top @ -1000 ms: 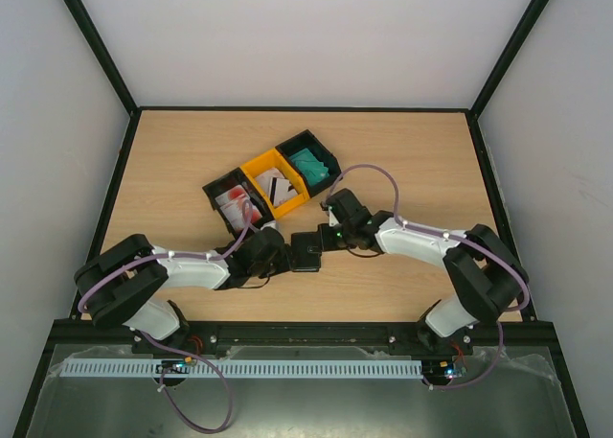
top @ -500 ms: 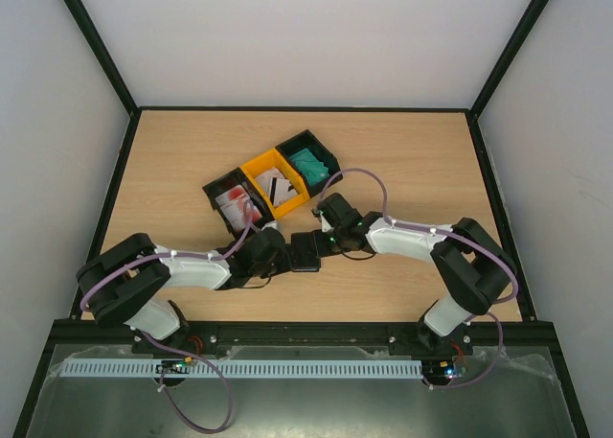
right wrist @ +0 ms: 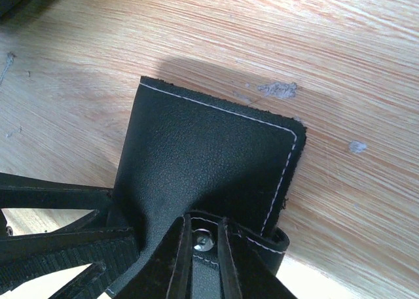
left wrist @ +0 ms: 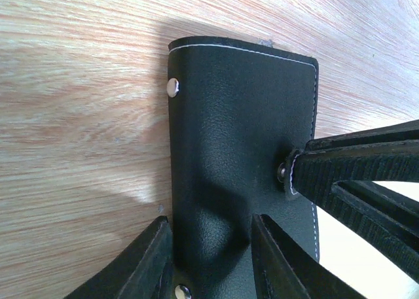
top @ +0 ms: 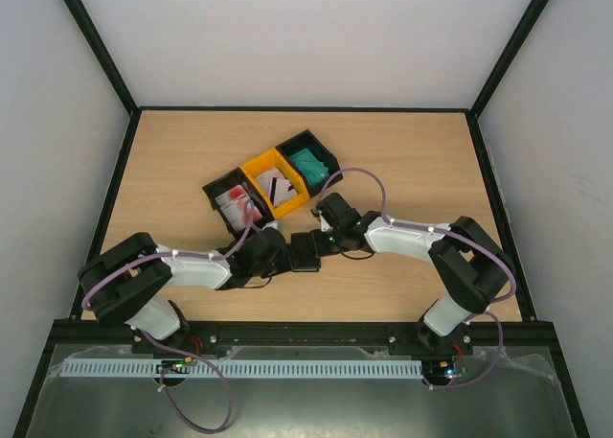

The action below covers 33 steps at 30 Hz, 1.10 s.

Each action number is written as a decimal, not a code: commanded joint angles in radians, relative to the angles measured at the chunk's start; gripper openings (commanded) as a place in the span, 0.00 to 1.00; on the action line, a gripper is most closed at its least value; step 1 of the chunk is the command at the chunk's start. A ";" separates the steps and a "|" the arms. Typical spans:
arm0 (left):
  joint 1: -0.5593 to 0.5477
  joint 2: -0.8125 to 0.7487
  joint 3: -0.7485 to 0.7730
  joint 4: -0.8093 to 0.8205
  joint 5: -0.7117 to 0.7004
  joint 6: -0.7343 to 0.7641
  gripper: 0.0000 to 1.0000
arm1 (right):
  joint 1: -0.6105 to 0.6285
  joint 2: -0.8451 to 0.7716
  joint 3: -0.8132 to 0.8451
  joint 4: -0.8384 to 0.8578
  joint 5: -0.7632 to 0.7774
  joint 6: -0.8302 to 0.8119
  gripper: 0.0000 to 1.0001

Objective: Put the credit cards into the card holder
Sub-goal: Close the card holder at the center of the board.

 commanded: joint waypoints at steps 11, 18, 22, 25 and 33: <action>-0.009 0.064 -0.028 -0.122 0.018 0.003 0.36 | 0.017 0.062 -0.034 -0.092 0.016 -0.016 0.06; -0.010 0.067 -0.027 -0.122 0.018 0.002 0.36 | 0.033 0.105 -0.057 -0.118 0.070 -0.009 0.03; -0.011 0.070 -0.025 -0.122 0.018 0.002 0.36 | 0.043 0.130 -0.060 -0.145 0.113 0.003 0.02; -0.009 0.069 -0.025 -0.123 0.016 0.001 0.36 | 0.048 0.146 -0.051 -0.175 0.148 0.007 0.02; -0.008 0.010 -0.016 -0.153 -0.001 0.011 0.36 | 0.049 0.032 0.013 -0.171 0.156 0.026 0.04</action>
